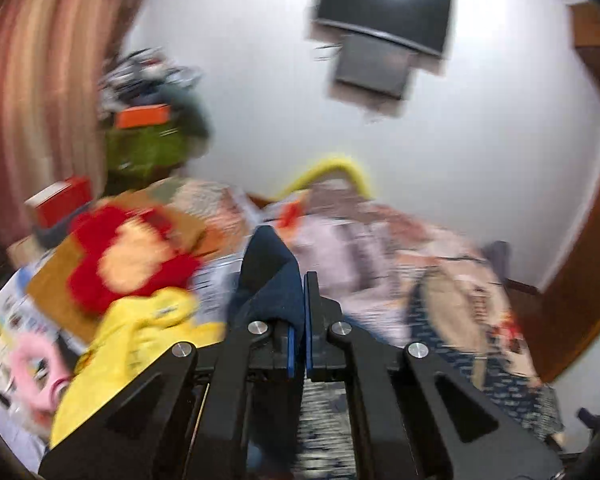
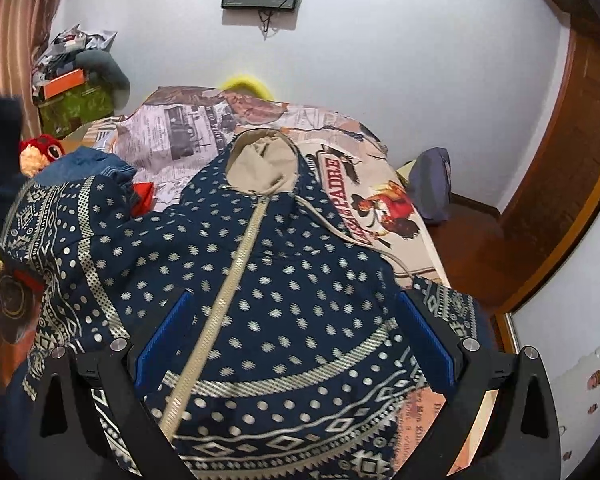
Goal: Fold large clothes
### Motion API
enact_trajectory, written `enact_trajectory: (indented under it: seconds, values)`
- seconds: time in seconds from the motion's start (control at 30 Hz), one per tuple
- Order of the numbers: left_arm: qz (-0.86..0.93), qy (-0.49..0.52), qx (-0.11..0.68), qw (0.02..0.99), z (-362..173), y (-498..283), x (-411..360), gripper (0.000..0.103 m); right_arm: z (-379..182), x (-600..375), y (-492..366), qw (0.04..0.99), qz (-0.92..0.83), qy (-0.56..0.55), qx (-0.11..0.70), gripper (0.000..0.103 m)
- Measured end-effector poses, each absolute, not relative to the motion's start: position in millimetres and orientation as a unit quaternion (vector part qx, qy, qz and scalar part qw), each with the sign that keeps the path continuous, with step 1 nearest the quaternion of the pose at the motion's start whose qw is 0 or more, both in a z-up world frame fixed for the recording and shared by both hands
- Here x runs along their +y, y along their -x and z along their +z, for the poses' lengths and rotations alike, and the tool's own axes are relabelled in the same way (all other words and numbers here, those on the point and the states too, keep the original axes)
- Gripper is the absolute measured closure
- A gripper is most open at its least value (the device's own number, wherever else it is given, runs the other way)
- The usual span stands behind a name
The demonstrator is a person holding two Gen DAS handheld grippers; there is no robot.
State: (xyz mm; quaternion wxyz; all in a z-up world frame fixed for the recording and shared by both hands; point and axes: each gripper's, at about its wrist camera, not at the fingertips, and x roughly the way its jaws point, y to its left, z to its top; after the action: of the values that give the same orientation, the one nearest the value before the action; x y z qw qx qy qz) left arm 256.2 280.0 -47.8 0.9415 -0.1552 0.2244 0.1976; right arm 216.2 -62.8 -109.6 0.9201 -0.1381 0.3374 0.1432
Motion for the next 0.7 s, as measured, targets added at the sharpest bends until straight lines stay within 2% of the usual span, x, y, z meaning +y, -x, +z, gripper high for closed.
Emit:
enact_trajectory:
  seconds: [0.17,0.33,0.43,0.7]
  values:
    - [0.132,0.106,0.205,0.964,-24,-296,198,0.101,-103,-92,-213,0.929,0.129,0.121,0.326,0.004]
    - [0.056,0.077,0.246,0.965,-41,-344,122,0.101,-103,-123,-216,0.929,0.130,0.084,0.336,0.004]
    - [0.016,0.059,0.299,0.952,-74,-370,81,0.101,-107,-135,-218,0.929,0.122,0.080,0.339,0.004]
    - [-0.073,-0.098,0.431,0.894,-195,-379,-18,0.100,-128,-155,-223,0.923,0.103,0.086,0.362,0.004]
